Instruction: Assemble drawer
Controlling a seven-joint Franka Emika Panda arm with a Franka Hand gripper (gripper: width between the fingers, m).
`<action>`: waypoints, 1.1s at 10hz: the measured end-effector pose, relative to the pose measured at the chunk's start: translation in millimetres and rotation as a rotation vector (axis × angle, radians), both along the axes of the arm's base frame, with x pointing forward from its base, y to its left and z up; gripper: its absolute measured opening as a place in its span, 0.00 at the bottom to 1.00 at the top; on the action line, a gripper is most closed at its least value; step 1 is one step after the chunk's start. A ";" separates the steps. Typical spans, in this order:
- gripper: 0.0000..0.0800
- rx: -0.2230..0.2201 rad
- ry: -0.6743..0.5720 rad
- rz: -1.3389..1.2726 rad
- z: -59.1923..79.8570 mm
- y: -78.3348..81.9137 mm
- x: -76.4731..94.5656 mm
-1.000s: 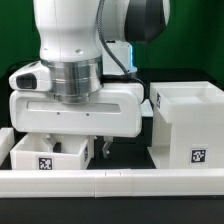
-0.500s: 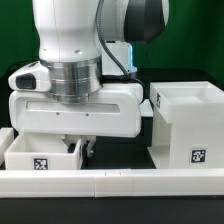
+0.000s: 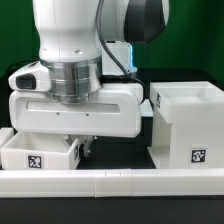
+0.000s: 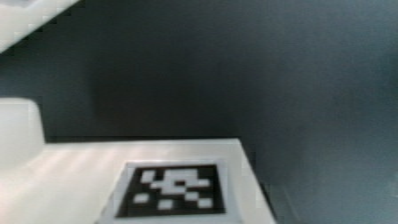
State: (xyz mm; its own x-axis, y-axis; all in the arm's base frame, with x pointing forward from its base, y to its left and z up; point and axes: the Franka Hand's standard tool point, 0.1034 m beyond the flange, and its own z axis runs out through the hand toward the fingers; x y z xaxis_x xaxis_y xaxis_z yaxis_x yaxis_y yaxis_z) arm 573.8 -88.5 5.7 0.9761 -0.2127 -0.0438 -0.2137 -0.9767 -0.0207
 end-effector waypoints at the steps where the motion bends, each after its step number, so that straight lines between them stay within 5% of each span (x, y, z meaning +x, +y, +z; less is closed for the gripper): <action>1: 0.05 0.004 -0.001 0.018 6.5 1.4 0.6; 5: 0.05 0.044 0.022 0.208 40.8 6.8 -12.7; 9: 0.05 0.038 0.016 0.344 36.6 7.3 -12.8; 11: 0.05 0.029 0.019 0.584 29.9 23.0 -17.1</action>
Offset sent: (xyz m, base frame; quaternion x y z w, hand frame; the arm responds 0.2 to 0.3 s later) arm -0.0284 0.0131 0.0406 0.0109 -0.0511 -0.1527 0.9869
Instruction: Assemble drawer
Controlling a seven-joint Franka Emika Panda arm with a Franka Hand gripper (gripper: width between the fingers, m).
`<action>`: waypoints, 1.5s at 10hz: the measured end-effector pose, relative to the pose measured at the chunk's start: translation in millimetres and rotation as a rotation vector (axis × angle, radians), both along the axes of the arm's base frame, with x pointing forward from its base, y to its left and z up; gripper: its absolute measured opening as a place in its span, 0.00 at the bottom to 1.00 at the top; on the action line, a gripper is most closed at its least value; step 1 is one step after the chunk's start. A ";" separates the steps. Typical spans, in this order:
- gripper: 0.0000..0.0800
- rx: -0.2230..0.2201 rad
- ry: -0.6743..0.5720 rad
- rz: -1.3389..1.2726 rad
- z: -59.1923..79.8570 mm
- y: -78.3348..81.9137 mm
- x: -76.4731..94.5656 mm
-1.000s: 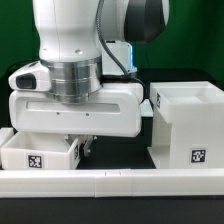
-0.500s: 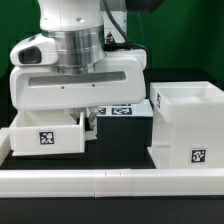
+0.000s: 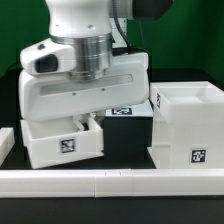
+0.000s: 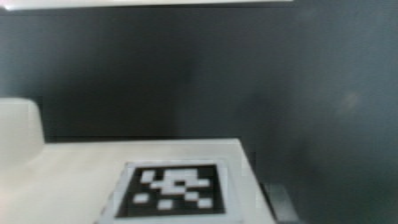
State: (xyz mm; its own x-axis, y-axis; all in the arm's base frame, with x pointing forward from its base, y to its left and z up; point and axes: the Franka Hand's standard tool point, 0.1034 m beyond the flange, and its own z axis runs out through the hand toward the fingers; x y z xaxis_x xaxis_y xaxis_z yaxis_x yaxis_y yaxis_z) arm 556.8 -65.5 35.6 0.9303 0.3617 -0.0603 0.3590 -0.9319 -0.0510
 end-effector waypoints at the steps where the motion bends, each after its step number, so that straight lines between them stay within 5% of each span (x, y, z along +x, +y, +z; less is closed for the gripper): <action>1: 0.05 0.002 0.004 0.117 0.4 4.5 -3.6; 5: 0.05 0.035 0.025 0.401 -4.3 1.5 -12.4; 8: 0.05 0.029 0.000 0.896 1.9 -10.3 -17.9; 11: 0.05 0.027 -0.002 1.062 3.2 -15.3 -19.7; 15: 0.05 -0.073 -0.084 1.230 -1.3 4.3 -18.5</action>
Offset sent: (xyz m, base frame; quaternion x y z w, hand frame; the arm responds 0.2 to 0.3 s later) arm 0.0000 0.0000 0.0000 0.0000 0.0000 -0.1938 0.9810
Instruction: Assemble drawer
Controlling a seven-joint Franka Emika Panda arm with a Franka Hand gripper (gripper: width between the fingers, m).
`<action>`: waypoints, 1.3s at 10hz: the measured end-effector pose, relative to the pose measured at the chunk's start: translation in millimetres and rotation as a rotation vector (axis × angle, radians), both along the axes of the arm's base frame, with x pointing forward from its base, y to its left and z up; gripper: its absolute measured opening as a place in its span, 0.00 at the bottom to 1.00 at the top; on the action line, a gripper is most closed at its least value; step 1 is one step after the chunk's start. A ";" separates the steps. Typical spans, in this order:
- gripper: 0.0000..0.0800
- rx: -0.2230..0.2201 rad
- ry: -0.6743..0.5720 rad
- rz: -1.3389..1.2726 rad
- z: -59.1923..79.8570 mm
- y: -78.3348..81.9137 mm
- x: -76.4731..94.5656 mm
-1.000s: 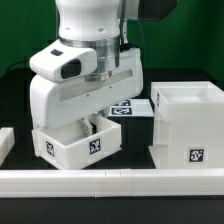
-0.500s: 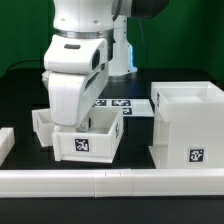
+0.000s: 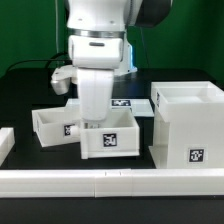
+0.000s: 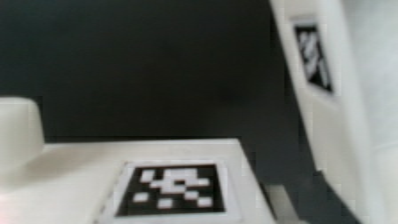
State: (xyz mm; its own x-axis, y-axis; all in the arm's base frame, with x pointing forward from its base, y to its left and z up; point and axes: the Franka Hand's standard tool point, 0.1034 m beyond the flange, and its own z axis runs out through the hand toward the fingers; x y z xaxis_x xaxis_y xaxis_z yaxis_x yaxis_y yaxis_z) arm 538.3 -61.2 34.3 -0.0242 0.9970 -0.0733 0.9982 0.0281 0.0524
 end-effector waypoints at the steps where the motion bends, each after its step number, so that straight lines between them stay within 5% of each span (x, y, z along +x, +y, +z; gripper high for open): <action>1: 0.05 0.000 0.004 -0.007 -0.8 -2.5 -1.2; 3: 0.05 -0.003 -0.001 0.003 -1.8 -2.2 -0.6; 7: 0.05 -0.056 0.005 0.182 -16.1 29.7 4.7; 13: 0.05 -0.051 0.021 -0.031 -19.0 23.5 -1.0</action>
Offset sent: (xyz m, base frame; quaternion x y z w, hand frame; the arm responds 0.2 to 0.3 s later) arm 0.0043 0.0052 -0.0056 -0.0675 -0.0458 -0.1370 0.9872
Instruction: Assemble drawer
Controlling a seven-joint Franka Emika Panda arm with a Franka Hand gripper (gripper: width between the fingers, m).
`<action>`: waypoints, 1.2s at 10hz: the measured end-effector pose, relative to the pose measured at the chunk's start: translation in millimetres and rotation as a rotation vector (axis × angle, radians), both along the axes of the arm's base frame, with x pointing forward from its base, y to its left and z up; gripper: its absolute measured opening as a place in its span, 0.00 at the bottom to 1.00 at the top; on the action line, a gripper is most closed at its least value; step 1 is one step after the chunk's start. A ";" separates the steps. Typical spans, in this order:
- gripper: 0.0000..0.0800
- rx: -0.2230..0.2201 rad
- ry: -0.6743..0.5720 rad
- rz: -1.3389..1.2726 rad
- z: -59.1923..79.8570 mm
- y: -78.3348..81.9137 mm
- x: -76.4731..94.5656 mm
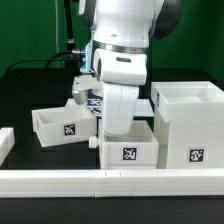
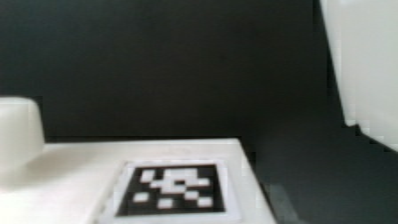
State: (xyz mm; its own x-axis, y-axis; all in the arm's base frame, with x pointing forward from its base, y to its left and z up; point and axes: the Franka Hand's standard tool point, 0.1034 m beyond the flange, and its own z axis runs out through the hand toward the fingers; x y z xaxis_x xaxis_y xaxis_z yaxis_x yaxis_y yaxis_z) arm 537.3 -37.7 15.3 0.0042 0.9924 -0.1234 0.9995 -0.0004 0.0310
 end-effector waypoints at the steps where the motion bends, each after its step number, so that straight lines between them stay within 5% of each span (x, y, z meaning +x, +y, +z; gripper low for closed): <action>1: 0.05 -0.001 0.003 0.002 -0.5 -0.4 -0.8; 12: 0.05 -0.011 0.061 -0.012 -2.7 -7.5 -3.2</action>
Offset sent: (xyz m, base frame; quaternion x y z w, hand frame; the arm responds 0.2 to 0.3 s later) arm 0.0000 0.0000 0.0000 0.0000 0.0000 0.0000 1.0000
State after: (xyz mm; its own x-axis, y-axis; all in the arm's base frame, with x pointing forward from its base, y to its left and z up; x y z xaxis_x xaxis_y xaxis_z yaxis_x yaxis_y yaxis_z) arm 534.1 -45.2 12.6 0.0084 0.9908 -0.1352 0.9995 -0.0125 -0.0299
